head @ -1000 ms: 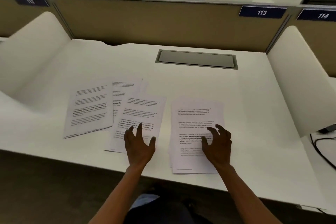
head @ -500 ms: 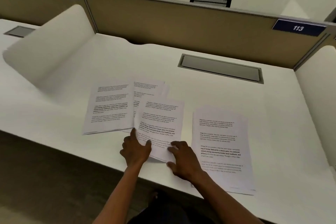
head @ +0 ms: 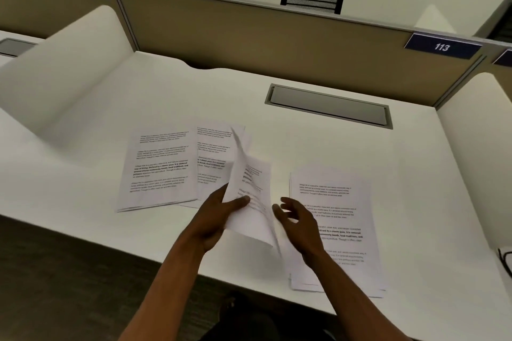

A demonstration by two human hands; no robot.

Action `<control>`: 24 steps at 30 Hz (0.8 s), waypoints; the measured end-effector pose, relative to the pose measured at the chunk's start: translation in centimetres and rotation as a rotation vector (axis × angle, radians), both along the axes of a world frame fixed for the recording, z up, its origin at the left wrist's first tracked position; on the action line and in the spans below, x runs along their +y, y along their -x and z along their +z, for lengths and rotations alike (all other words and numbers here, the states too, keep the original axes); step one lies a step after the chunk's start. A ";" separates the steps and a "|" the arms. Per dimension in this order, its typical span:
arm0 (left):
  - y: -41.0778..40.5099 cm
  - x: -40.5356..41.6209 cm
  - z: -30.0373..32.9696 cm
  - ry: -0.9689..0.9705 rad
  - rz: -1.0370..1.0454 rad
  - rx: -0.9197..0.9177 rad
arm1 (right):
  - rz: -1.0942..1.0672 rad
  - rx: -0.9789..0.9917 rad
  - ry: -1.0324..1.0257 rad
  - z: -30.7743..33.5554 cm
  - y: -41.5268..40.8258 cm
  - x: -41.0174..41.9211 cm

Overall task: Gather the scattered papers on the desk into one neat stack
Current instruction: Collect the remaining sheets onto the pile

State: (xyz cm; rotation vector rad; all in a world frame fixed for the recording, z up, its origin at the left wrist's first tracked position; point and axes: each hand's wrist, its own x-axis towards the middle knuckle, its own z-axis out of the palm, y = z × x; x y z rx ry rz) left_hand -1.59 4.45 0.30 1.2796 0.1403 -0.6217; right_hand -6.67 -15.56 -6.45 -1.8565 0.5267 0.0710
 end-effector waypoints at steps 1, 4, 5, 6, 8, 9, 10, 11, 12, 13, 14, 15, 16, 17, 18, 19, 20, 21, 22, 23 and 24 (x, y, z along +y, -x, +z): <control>0.4 -0.8 0.6 0.127 -0.021 0.018 | -0.041 0.058 -0.099 0.8 -0.2 -0.7; 1.3 -3.6 0.9 0.489 -0.027 0.072 | -0.016 0.249 -0.543 2.3 -0.6 -3.1; 1.5 -4.6 0.5 0.564 -0.026 0.089 | -0.006 0.292 -0.770 2.6 -0.2 -3.9; 1.7 -5.6 0.2 0.612 -0.031 0.108 | -0.019 0.315 -0.948 3.1 0.2 -4.8; 1.9 -7.3 -0.4 0.619 -0.049 0.129 | -0.044 0.288 -1.141 3.5 0.8 -7.2; 2.0 -7.9 -0.7 0.576 -0.061 0.123 | -0.065 0.241 -1.167 3.6 0.9 -8.5; 2.1 -8.4 -1.0 0.500 -0.078 0.109 | -0.106 0.173 -1.112 3.9 1.0 -9.9; 2.2 -8.9 -1.4 0.397 -0.103 0.084 | -0.154 0.101 -0.990 3.8 1.0 -11.3; 2.3 -9.2 -2.0 0.277 -0.133 0.051 | -0.237 0.055 -0.815 3.6 0.9 -12.8; 2.5 -9.4 -2.8 0.146 -0.167 0.016 | -0.297 0.013 -0.632 3.5 0.9 -14.1; 2.8 -9.6 -3.7 0.003 -0.196 -0.017 | -0.295 -0.010 -0.467 2.9 1.0 -15.6; 3.1 -9.7 -4.6 -0.145 -0.221 -0.050 | -0.265 -0.004 -0.323 2.5 1.2 -16.7; 3.3 -9.8 -5.6 -0.295 -0.238 -0.085 | -0.217 0.012 -0.171 1.7 1.4 -17.7; 3.5 -9.9 -6.5 -0.445 -0.232 -0.123 | -0.183 0.036 -0.026 0.9 1.6 -18.5; 3.7 -9.8 -7.2 -0.583 -0.195 -0.163 | -0.160 0.047 0.088 0.4 1.9 -18.9; 3.7 -9.7 -7.7 -0.694 -0.127 -0.212 | -0.144 0.038 0.176 -0.3 2.3 -19.1; 3.5 -9.5 -8.2 -0.777 -0.044 -0.270 | -0.132 0.014 0.239 -1.1 2.5 -19.1; 3.1 -9.1 -8.5 -0.839 0.040 -0.335 | -0.124 -0.007 0.288 -1.7 2.7 -19.0; 2.6 -8.6 -8.8 -0.896 0.108 -0.396 | -0.122 -0.026 0.327 -2.3 2.8 -18.8; 2.0 -8.0 -9.0 -0.959 0.156 -0.448 | -0.127 -0.038 0.362 -3.0 2.8 -18.7; 1.3 -7.3 -9.3 -1.031 0.186 -0.486 | -0.136 -0.038 0.388 -3.5 2.8 -18.5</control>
